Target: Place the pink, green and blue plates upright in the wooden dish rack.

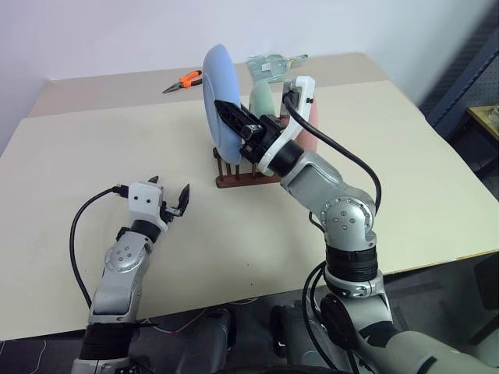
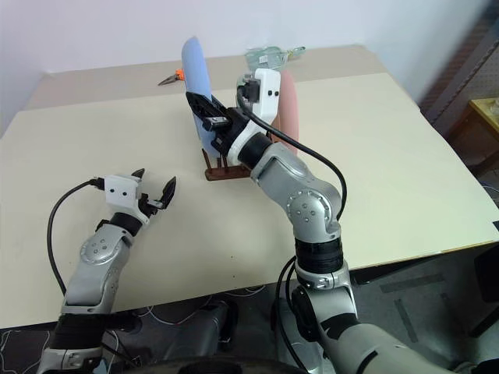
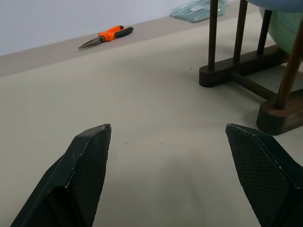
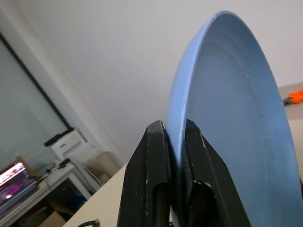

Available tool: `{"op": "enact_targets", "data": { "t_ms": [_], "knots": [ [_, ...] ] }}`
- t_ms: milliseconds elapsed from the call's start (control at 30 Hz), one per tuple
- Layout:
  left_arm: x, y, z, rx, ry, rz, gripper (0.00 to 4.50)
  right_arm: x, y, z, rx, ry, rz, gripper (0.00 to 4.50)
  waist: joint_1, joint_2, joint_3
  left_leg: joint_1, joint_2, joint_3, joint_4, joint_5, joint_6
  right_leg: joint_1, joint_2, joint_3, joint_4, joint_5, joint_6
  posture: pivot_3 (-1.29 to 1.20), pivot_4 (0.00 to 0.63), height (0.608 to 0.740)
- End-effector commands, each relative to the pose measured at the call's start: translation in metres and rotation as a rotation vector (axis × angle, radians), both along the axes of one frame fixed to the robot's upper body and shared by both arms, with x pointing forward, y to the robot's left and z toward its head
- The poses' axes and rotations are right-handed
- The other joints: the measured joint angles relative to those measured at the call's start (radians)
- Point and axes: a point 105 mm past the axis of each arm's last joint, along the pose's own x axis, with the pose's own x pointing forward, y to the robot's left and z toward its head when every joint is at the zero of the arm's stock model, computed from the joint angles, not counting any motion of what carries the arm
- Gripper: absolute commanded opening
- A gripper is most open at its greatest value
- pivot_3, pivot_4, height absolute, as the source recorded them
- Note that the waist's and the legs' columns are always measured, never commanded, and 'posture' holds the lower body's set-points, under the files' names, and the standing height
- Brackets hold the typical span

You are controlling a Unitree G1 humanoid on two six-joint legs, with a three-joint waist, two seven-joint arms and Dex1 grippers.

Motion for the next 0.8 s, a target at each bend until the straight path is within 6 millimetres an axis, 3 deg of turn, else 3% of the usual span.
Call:
{"op": "enact_targets", "data": {
  "t_ms": [33, 200, 300, 500, 700, 800],
  "knots": [
    [-0.003, -0.007, 0.012, 0.015, -0.053, -0.032, 3.95, 0.002, 0.001, 0.014, 0.031, -0.027, -0.027, 0.0, 0.0, 0.0, 0.0, 0.0, 0.0, 0.0, 0.0, 0.0, 0.0, 0.0, 0.0, 0.0, 0.0, 0.0, 0.0, 0.0, 0.15, 0.729],
    [-0.004, -0.01, 0.011, 0.018, -0.049, -0.043, 3.95, 0.018, 0.005, 0.011, 0.025, 0.05, -0.072, 0.0, 0.0, 0.0, 0.0, 0.0, 0.0, 0.0, 0.0, 0.0, 0.0, 0.0, 0.0, 0.0, 0.0, 0.0, 0.0, 0.0, 0.15, 0.729],
    [-0.004, -0.01, 0.011, 0.018, -0.049, -0.043, 3.99, 0.022, 0.006, 0.012, 0.005, 0.041, -0.085, 1.14, 0.0, 0.0, 0.0, 0.0, 0.0, 0.0, 0.0, 0.0, 0.0, 0.0, 0.0, 0.0, 0.0, 0.0, 0.0, 0.0, 0.15, 0.729],
    [-0.007, -0.009, 0.01, 0.016, -0.045, -0.037, 3.99, 0.021, 0.008, 0.021, -0.077, -0.081, -0.111, 4.14, -0.001, 0.0, 0.0, 0.0, 0.0, 0.0, 0.0, 0.0, 0.0, 0.0, 0.0, 0.0, 0.0, 0.0, 0.0, 0.0, 0.15, 0.729],
    [-0.008, -0.012, 0.009, 0.01, -0.04, -0.043, 3.99, 0.012, 0.005, 0.045, -0.218, -0.374, -0.155, 4.14, -0.001, 0.0, 0.0, 0.0, 0.0, 0.0, 0.0, 0.0, 0.0, 0.0, 0.0, -0.001, 0.0, 0.0, 0.0, 0.0, 0.15, 0.729],
    [-0.008, -0.014, 0.009, 0.008, -0.039, -0.046, 3.99, 0.0, -0.001, 0.066, -0.281, -0.58, -0.178, 4.14, 0.0, 0.0, 0.0, 0.0, 0.0, 0.0, 0.0, 0.0, 0.0, 0.0, 0.0, -0.001, 0.0, 0.0, 0.0, 0.0, 0.15, 0.729]
  ]
}}
